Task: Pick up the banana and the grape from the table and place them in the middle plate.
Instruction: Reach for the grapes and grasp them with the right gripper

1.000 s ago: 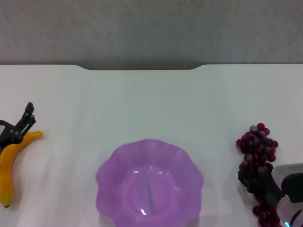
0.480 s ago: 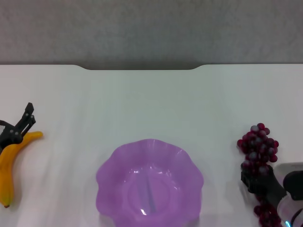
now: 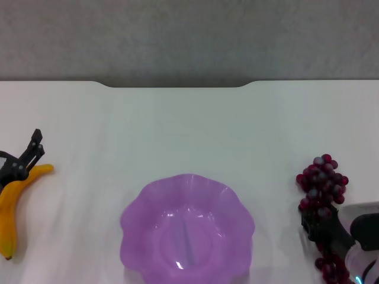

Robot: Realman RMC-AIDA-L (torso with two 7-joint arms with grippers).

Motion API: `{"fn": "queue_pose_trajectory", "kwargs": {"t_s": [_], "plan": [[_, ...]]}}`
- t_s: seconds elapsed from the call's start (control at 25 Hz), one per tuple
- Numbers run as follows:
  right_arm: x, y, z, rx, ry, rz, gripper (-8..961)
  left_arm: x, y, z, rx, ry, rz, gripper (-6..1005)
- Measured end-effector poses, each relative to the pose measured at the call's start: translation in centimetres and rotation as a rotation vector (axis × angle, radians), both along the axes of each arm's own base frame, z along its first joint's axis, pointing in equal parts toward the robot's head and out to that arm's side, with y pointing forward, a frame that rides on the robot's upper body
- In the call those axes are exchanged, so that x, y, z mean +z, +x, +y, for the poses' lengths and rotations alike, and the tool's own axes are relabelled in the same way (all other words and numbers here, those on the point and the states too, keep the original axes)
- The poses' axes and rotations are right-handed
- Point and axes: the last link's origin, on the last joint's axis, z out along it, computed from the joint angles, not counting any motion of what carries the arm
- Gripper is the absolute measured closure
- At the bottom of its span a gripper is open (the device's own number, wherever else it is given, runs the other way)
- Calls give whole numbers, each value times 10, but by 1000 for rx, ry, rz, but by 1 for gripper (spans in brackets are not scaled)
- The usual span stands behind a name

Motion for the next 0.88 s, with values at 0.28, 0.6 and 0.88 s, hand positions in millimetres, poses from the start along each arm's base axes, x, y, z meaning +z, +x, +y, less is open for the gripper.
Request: {"fn": "queue_pose_trajectory", "kwargs": {"t_s": [0.28, 0.6, 0.88], "plan": [[0, 0, 1, -6, 2, 6, 498, 0, 0, 0, 2, 3, 0, 95], [1, -4, 1, 4, 0, 18, 563, 0, -1, -1, 4, 3, 1, 95], [1, -3, 2, 7, -26, 30, 581, 0, -1, -1, 6, 2, 1, 95]]}}
